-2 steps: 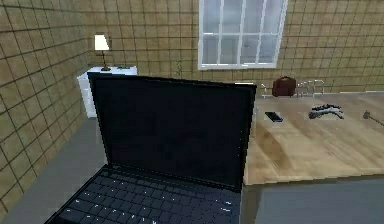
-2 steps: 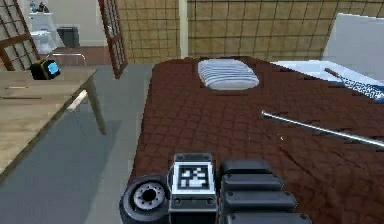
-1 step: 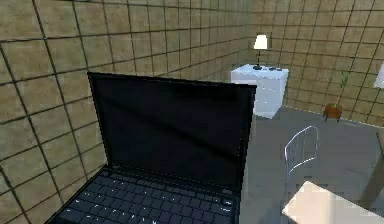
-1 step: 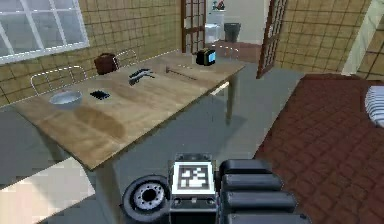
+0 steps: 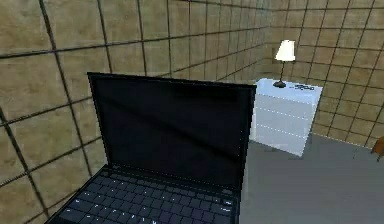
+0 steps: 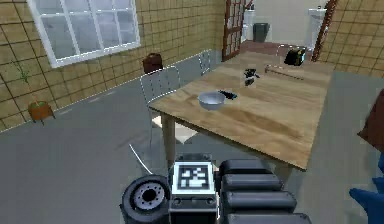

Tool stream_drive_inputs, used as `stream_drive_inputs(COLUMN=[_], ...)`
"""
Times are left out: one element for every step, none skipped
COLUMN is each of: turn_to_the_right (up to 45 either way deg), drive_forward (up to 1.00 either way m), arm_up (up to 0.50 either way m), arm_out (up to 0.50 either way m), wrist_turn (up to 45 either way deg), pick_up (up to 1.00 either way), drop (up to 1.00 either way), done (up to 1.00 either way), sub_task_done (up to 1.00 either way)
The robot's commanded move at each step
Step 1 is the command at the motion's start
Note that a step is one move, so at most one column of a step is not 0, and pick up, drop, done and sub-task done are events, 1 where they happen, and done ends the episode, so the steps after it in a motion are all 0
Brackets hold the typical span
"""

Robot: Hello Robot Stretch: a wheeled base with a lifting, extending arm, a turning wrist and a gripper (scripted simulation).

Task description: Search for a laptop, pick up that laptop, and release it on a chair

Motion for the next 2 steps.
stream_drive_inputs(turn_to_the_right=[-45.0, 0.0], drive_forward=[0.00, 0.05], arm_up=[0.00, 0.00], arm_out=[0.00, 0.00], wrist_turn=[0.0, 0.0], pick_up=[0.00, 0.00], drop=[0.00, 0.00], done=[0.00, 0.00], sub_task_done=[0.00, 0.00])
